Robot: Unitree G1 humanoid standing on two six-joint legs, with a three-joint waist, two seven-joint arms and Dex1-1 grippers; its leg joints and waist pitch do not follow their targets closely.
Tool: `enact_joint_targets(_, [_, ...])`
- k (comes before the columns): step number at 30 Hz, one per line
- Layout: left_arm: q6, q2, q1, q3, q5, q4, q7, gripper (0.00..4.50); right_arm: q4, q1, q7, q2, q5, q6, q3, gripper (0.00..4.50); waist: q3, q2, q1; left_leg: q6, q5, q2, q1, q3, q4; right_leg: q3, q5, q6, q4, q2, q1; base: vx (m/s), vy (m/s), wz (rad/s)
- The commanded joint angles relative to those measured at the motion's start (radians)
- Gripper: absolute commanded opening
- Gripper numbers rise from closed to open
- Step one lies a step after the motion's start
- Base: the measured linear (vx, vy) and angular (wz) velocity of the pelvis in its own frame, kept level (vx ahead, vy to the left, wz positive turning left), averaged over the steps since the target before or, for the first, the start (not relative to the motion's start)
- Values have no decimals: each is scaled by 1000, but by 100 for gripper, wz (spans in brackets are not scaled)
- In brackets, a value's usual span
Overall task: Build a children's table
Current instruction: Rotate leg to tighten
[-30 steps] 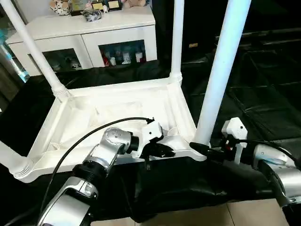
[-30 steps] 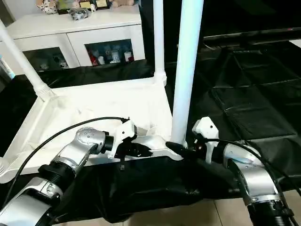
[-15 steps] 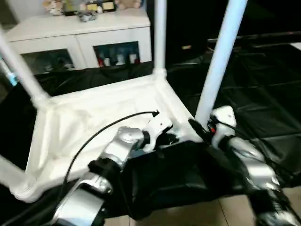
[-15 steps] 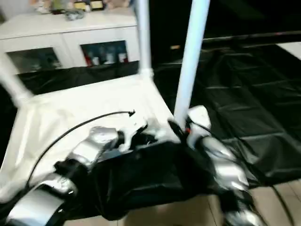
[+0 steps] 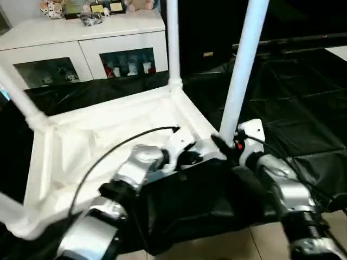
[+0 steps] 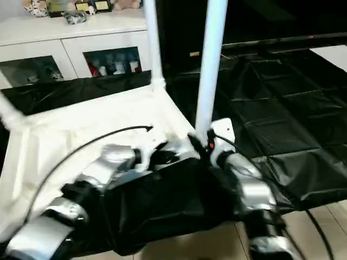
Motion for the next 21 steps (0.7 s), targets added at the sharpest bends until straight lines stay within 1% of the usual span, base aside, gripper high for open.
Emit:
enact_joint_targets(1, [-44, 11, 3, -19, -68, -73, -126, 0, -45, 28, 164, -49, 30, 38, 74, 308, -49, -35, 9, 84, -389, 56, 16, -34, -80, 28, -459, -191, -92, -44, 29, 0, 0, 0])
enact_joint_targets(2, [-44, 11, 3, -19, -68, -73, -126, 0, -45, 28, 164, -49, 30, 38, 74, 308, -49, -35, 13, 82, -388, 58, 17, -35, -80, 28, -454, -192, -91, -44, 32, 0, 0, 0])
enact_joint_targets(3, [-45, 15, 3, -19, -69, -74, -132, 0, -48, 30, 174, -55, 31, 38, 74, 308, -49, -34, 12, 84, -387, 58, 16, -34, -80, 29, -446, -197, -89, -43, 30, 0, 0, 0])
enact_joint_targets(4, [-47, 38, 6, -21, -72, -78, -178, 0, -63, 39, 233, -95, 39, 39, 73, 308, -49, -34, 17, 83, -383, 59, 18, -34, -81, 29, -432, -200, -89, -43, 31, 0, 0, 0])
enact_joint_targets(5, [-47, 51, 7, -23, -75, -78, -204, 0, -68, 41, 262, -114, 41, 40, 75, 308, -51, -31, 21, 86, -367, 60, 18, -33, -80, 31, -406, -209, -85, -43, 31, 0, 0, 0])
enact_joint_targets(6, [-47, 55, 8, -23, -76, -79, -213, 0, -70, 42, 272, -121, 41, 40, 76, 308, -51, -31, 24, 87, -364, 61, 17, -33, -81, 31, -393, -214, -84, -43, 32, 0, 0, 0])
enact_joint_targets(7, [-46, 66, 8, -23, -80, -79, -236, 0, -74, 43, 297, -139, 41, 39, 79, 308, -54, -31, 31, 90, -339, 62, 18, -31, -80, 31, -341, -231, -78, -41, 33, 0, 0, 0])
enact_joint_targets(9, [-45, 71, 8, -23, -81, -79, -247, 0, -75, 43, 310, -147, 41, 40, 80, 308, -53, -32, 36, 94, -327, 62, 19, -29, -80, 31, -317, -241, -76, -41, 34, 0, 0, 0])
enact_joint_targets(10, [-43, 77, 8, -20, -81, -78, -257, 0, -78, 43, 323, -157, 41, 36, 82, 275, -54, -32, 42, 97, -314, 63, 18, -28, -79, 31, -300, -248, -73, -41, 36, 0, 0, 0])
enact_joint_targets(11, [-44, 80, 6, -18, -80, -75, -261, 0, -76, 41, 327, -160, 44, 38, 78, 275, -54, -32, 45, 98, -308, 63, 19, -27, -79, 31, -294, -249, -72, -42, 36, 0, 0, 0])
enact_joint_targets(14, [-43, 84, 5, -17, -82, -74, -265, 0, -76, 38, 331, -161, 50, 43, 77, 263, -53, -34, 56, 97, -297, 63, 21, -24, -78, 32, -290, -253, -71, -42, 35, 0, 0, 0])
enact_joint_targets(15, [-43, 84, 5, -17, -82, -74, -265, 0, -76, 38, 331, -161, 50, 43, 77, 263, -52, -35, 56, 96, -298, 63, 20, -25, -79, 32, -295, -252, -71, -42, 35, 0, 0, 0])
enact_joint_targets(16, [-38, 83, 5, -18, -86, -77, -266, 0, -83, 40, 337, -157, 57, 48, 82, 260, -52, -34, 57, 93, -304, 63, 22, -24, -78, 32, -309, -251, -73, -42, 34, 0, 0, 0])
enact_joint_targets(21, [-39, 76, 4, -17, -83, -75, -260, 0, -89, 46, 335, -147, 57, 54, 83, 260, -50, -35, 57, 78, -321, 63, 23, -26, -80, 32, -350, -237, -76, -42, 33, 0, 0, 0])
